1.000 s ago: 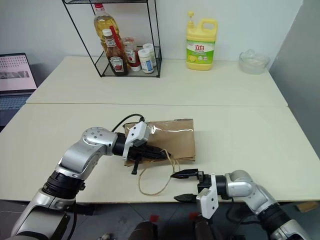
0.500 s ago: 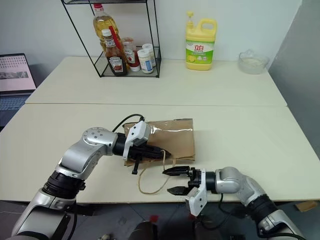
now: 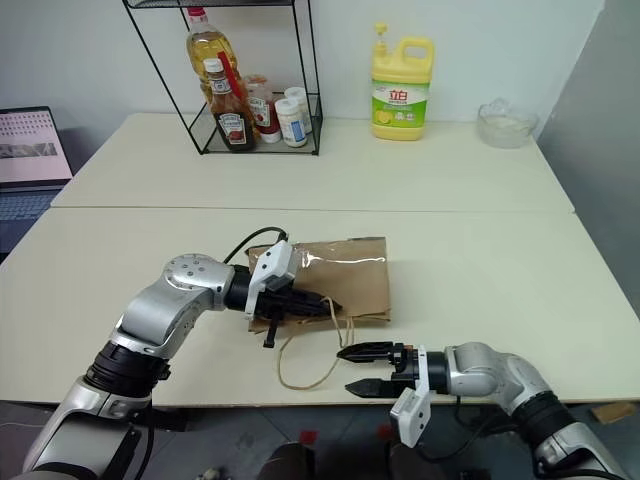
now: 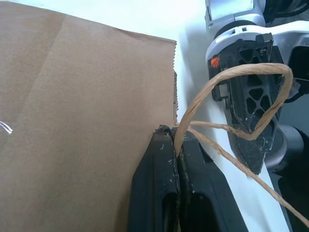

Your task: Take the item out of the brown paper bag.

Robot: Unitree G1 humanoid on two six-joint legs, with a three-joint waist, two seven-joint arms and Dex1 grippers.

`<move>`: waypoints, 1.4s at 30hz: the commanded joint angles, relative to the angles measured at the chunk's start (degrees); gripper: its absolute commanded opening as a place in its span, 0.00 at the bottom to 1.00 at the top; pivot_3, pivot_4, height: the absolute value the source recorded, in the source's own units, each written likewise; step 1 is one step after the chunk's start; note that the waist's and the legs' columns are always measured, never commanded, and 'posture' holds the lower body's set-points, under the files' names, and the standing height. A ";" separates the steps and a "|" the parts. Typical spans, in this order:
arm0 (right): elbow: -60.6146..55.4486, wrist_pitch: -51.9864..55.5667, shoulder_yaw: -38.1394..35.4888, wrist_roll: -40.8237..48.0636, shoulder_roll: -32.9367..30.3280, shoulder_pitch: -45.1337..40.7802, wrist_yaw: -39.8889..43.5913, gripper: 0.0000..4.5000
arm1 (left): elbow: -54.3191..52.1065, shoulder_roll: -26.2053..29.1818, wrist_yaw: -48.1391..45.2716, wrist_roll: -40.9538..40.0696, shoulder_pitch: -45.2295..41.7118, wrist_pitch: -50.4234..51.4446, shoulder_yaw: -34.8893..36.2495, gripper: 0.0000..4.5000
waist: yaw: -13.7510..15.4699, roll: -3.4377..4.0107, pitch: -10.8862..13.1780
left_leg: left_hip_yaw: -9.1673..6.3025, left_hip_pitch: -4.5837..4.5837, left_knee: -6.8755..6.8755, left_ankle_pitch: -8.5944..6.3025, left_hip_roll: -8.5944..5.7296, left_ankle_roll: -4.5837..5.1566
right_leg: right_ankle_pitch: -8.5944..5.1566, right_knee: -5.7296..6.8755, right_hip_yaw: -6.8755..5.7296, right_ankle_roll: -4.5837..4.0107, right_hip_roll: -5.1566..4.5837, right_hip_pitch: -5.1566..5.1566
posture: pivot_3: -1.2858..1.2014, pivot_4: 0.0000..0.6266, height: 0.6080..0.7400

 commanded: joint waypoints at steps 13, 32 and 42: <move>7.09 2.01 2.30 -2.72 7.55 -5.53 -4.54 0.83 | -1.75 -0.74 1.26 -2.61 -2.01 3.97 2.64 0.00 | -1.13 -0.03 -0.02 | -0.07 0.01 -0.01 0.01 0.00 -0.01 | -0.01 0.05 -0.03 -0.01 0.01 0.00 | 0.52 0.24 1.00; 6.62 2.51 3.69 2.99 5.68 -5.61 -1.72 0.01 | 0.84 -2.27 4.60 -2.10 -3.77 3.87 4.16 0.00 | -1.25 -0.03 -0.02 | -0.10 0.00 -0.01 0.00 -0.01 -0.01 | -0.01 0.04 -0.04 -0.01 0.00 0.01 | 0.52 0.24 1.00; 6.89 7.05 4.70 7.12 3.60 -3.77 3.55 0.01 | 3.60 -6.46 12.93 -4.08 -11.86 8.67 9.61 0.00 | -1.23 -0.04 -0.02 | -0.22 -0.02 0.00 0.01 -0.09 -0.01 | -0.01 0.00 -0.04 -0.01 0.00 0.10 | 0.52 0.24 1.00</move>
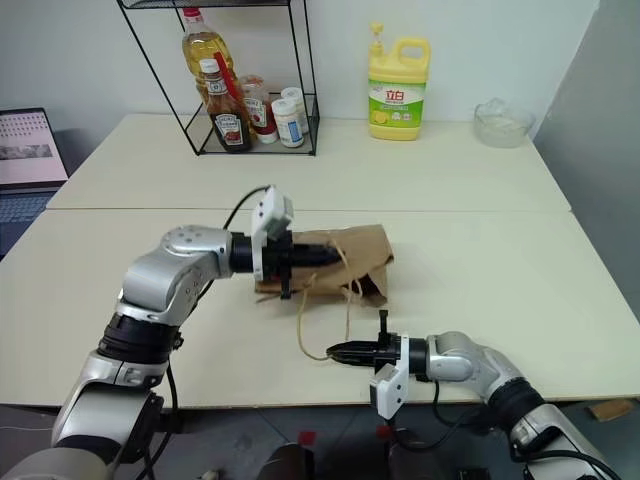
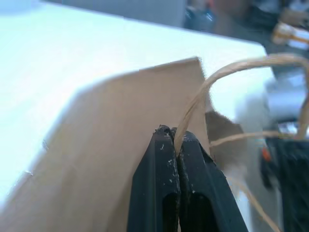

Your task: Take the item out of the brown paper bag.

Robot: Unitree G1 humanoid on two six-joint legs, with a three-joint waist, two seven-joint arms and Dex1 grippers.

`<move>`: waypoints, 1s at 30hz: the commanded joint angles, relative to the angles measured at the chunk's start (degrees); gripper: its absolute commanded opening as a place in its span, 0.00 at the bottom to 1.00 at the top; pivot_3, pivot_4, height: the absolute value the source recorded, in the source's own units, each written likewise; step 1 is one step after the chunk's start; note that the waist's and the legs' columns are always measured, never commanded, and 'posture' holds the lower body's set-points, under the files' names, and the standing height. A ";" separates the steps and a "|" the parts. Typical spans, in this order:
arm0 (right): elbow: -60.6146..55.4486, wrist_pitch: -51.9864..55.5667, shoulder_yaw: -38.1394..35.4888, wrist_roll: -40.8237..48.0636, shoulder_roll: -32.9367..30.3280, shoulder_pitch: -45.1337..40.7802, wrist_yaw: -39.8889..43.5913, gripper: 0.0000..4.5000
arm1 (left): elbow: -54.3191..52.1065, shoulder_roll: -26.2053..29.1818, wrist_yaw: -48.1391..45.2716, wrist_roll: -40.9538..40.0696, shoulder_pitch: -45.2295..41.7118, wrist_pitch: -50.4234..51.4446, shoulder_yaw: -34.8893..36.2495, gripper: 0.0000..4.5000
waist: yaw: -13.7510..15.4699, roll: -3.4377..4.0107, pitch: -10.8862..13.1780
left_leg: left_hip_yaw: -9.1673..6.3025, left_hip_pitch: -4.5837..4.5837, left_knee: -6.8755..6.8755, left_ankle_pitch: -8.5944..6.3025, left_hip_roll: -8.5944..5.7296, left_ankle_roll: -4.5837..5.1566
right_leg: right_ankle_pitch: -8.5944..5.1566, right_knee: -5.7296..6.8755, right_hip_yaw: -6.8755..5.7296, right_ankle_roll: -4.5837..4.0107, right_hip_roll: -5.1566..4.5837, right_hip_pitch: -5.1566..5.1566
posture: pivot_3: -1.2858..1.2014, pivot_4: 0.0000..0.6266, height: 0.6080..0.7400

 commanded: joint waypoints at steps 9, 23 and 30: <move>0.65 3.36 0.08 1.27 -2.09 0.67 4.18 0.01 | -0.10 -1.00 7.07 -3.40 -7.19 3.27 6.95 0.00 | 0.05 -0.02 0.01 | -0.02 -0.01 0.01 0.00 -0.01 -0.01 | 0.00 -0.01 -0.01 0.01 0.00 0.03 | 0.52 0.24 1.00; -8.51 14.27 -2.36 13.31 -8.37 4.97 14.45 0.21 | -5.45 -0.74 12.20 -7.97 -8.31 8.44 10.80 0.00 | 0.24 -0.02 0.01 | -0.12 0.04 0.02 0.01 -0.04 -0.02 | -0.01 -0.05 -0.02 0.02 -0.01 0.22 | 0.52 0.24 1.00; -24.46 25.15 -10.56 25.39 -15.95 12.14 18.82 0.77 | -7.08 -0.86 13.29 -8.93 -6.59 9.20 10.80 0.00 | 0.43 -0.02 0.04 | -0.14 0.00 0.01 0.00 -0.06 -0.01 | -0.15 -0.07 0.00 0.21 -0.01 0.22 | 0.52 0.24 1.00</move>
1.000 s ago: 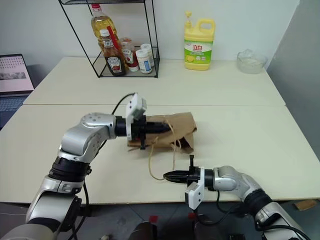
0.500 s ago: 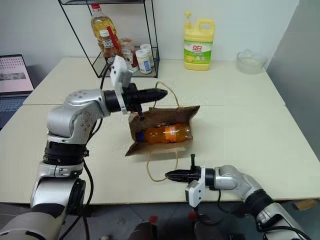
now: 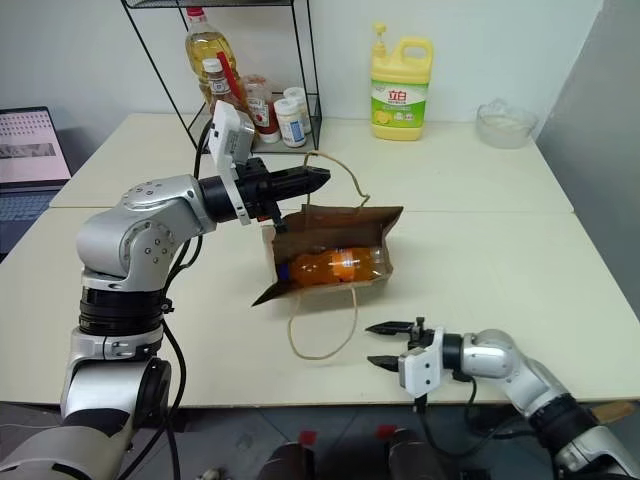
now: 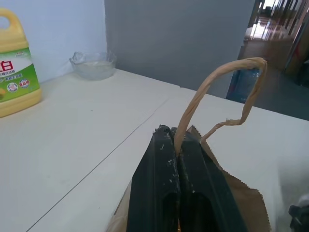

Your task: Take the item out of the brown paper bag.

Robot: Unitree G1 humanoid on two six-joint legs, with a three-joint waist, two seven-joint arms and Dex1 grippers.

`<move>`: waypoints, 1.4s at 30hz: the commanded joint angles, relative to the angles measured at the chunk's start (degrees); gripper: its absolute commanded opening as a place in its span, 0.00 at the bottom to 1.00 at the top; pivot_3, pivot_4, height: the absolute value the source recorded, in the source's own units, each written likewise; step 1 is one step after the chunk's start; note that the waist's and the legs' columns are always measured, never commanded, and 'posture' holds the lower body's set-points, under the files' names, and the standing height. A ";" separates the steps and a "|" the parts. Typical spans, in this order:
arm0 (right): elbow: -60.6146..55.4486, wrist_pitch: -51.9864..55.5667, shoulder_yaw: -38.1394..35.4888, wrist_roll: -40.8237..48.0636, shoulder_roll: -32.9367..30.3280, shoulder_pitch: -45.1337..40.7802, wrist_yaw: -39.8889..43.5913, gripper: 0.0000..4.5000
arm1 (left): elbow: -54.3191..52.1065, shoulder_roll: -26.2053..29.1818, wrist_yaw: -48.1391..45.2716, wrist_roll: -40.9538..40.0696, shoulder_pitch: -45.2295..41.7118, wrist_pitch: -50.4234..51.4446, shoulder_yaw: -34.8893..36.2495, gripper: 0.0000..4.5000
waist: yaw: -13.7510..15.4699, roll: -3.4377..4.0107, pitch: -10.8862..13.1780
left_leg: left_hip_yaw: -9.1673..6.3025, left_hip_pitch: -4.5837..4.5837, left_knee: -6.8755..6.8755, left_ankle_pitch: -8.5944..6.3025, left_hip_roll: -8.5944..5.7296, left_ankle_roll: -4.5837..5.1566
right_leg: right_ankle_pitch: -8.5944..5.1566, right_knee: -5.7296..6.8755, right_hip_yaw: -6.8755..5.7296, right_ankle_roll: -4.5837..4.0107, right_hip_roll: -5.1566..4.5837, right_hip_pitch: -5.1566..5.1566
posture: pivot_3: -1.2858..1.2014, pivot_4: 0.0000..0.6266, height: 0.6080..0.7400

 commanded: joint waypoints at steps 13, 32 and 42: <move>-23.96 39.02 -18.51 23.87 -1.79 -4.11 1.57 0.79 | -1.49 1.06 -0.34 -2.10 -0.74 -0.94 1.71 0.00 | 0.50 -0.06 0.08 | -0.01 -0.01 -0.02 0.00 0.00 0.00 | -0.06 0.00 0.01 0.02 0.02 -0.02 | 0.52 0.24 1.00; -17.99 72.70 -12.06 40.18 24.18 -21.18 -0.15 0.01 | 0.67 1.35 -0.89 -1.64 -2.03 -3.06 1.30 0.00 | 0.87 -0.01 0.15 | -0.12 -0.58 -0.02 0.04 0.02 -0.07 | -0.07 0.04 -0.16 -0.01 0.01 -0.55 | 0.52 0.24 1.00; -4.21 69.34 -11.09 30.56 29.21 -26.89 -1.08 0.01 | 0.45 0.00 -0.22 -1.70 -1.38 -4.03 1.07 0.00 | 0.57 0.03 0.17 | -0.17 -0.61 -0.03 0.07 0.03 -0.12 | -0.07 0.05 -0.25 -0.01 0.00 -0.58 | 0.52 0.24 1.00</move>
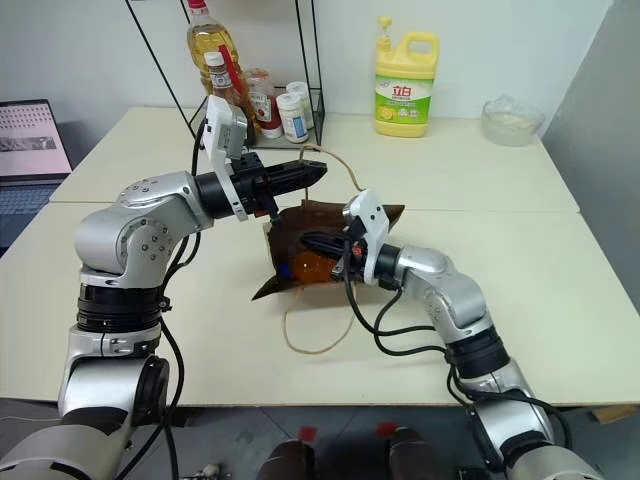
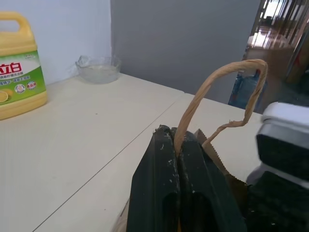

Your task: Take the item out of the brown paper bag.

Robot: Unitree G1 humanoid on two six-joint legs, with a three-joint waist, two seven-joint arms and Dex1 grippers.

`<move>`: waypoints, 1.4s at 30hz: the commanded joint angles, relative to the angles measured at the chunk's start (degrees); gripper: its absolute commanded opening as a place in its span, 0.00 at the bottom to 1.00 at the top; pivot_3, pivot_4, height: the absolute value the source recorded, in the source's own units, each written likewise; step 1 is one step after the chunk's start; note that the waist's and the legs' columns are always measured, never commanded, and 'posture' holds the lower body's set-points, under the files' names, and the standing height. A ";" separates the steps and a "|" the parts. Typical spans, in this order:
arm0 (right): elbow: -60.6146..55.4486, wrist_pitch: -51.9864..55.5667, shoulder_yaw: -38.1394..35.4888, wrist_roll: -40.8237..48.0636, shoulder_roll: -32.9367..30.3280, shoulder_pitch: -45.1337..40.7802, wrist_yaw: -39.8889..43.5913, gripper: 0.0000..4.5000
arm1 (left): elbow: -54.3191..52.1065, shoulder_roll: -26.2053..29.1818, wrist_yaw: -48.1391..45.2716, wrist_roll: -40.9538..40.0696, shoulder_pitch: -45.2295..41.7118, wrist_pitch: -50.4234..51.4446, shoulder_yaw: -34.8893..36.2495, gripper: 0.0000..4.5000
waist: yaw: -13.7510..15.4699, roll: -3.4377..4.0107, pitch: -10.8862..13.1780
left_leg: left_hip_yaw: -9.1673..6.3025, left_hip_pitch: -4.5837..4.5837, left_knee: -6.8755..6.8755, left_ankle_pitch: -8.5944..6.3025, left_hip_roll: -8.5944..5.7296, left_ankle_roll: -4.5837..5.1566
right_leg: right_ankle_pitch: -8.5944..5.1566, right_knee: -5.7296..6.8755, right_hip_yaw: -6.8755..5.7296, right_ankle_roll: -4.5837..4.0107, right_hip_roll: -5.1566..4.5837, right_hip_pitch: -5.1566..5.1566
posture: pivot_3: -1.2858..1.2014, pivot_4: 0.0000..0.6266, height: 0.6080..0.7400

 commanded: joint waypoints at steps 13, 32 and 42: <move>-0.55 -11.67 14.42 -30.19 -13.74 -1.76 1.60 0.01 | -1.26 -0.99 0.02 -0.26 -0.27 -2.44 0.45 0.00 | 0.10 0.00 0.00 | -0.09 -0.06 0.02 0.00 -0.01 0.01 | 0.00 -0.03 -0.14 0.00 -0.03 0.01 | 0.52 0.24 1.00; 7.53 -15.40 16.47 -37.54 -12.20 -3.42 9.18 1.00 | -0.81 -0.85 0.22 -0.19 -0.50 -2.49 0.85 0.00 | 0.23 0.00 0.02 | -0.16 -0.08 0.02 0.02 -0.02 -0.04 | 0.00 -0.03 -0.34 0.00 -0.12 0.03 | 0.52 0.24 1.00; 16.97 -20.68 16.24 -44.34 -11.37 -6.02 4.03 0.91 | -1.72 -0.87 0.57 -0.44 -0.02 -2.12 0.88 0.00 | 0.29 0.00 0.02 | -0.36 -0.05 0.03 0.03 -0.01 -0.04 | 0.00 -0.02 -0.64 0.00 -0.17 0.13 | 0.52 0.24 1.00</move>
